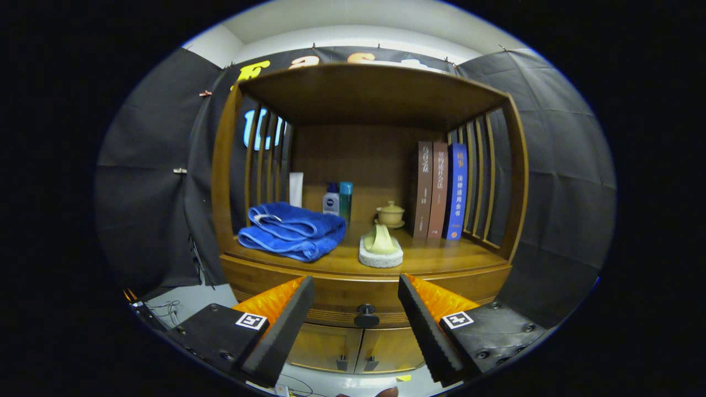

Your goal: Pull open the drawer, take out the items inside it, and place them on the countertop above the cabinet.

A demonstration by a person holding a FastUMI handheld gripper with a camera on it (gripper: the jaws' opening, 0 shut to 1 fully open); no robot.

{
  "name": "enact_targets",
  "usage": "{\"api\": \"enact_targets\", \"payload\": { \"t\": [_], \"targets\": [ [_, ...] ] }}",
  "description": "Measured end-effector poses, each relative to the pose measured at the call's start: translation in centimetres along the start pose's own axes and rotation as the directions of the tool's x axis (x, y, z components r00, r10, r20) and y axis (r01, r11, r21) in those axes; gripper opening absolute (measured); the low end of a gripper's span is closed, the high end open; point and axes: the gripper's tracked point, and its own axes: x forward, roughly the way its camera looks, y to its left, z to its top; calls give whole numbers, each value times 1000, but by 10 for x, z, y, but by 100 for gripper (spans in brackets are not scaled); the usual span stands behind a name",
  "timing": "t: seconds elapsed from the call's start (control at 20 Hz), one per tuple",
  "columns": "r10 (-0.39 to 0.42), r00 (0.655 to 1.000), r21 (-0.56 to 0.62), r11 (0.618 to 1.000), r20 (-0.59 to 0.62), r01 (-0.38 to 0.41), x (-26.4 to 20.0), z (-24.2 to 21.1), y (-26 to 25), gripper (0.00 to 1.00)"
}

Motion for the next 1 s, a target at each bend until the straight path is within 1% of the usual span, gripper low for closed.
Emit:
{"api": "enact_targets", "payload": {
  "t": [0.25, 0.35, 0.45, 0.6, 0.8, 1.0],
  "targets": [
    [4, 999, 24, 1000, 35, -4, -69, 46, -7, 99],
    [-23, 998, 27, 999, 56, 22, -92, 57, -21, 99],
    [-34, 996, 44, 999, 76, 31, -109, 62, -27, 99],
    [-51, 995, 41, 998, 81, 48, -117, 56, -35, 99],
    [-50, 996, 42, 998, 69, 47, -115, 43, -35, 99],
    [-48, 996, 23, 999, 76, 47, -114, 44, -35, 99]
  ]
}}
